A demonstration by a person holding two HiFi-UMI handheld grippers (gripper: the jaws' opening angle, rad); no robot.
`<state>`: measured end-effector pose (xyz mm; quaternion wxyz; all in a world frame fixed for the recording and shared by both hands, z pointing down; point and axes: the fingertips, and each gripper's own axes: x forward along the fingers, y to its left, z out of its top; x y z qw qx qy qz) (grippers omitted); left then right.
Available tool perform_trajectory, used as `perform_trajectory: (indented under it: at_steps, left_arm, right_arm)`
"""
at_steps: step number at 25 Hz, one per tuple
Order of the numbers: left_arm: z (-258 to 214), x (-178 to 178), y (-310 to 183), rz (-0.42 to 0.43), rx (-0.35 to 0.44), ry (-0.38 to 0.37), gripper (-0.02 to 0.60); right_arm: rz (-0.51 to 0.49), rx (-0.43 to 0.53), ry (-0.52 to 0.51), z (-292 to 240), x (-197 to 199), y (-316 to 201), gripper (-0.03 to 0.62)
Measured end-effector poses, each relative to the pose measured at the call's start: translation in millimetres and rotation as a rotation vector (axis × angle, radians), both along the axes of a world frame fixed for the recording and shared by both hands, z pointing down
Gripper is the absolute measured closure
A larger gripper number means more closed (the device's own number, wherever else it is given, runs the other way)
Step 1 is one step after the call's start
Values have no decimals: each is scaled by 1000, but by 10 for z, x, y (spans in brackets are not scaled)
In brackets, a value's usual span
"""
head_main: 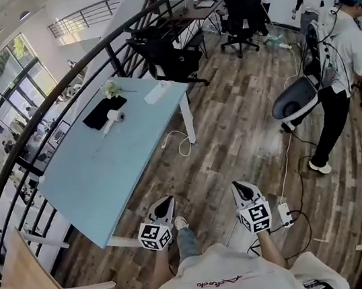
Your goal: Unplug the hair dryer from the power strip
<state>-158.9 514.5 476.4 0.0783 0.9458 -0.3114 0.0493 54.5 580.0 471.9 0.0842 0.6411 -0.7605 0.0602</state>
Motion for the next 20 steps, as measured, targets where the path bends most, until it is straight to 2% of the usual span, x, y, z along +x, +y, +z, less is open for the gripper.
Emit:
perform_trajectory:
  at_steps: [6,12,20]
  left_arm:
    - [105,-21,-549,27,-16,15,574]
    - [-9,-44,-1235,77,6,32,574]
    - [-100,-314,-2086,105,19,54,574]
  right_arm:
    - [29,-11,10,41,-38,-486,577]
    - [69,1,35,-70,-113,-1076,577]
    - [88,-3,56,-182,-440,-1841,577]
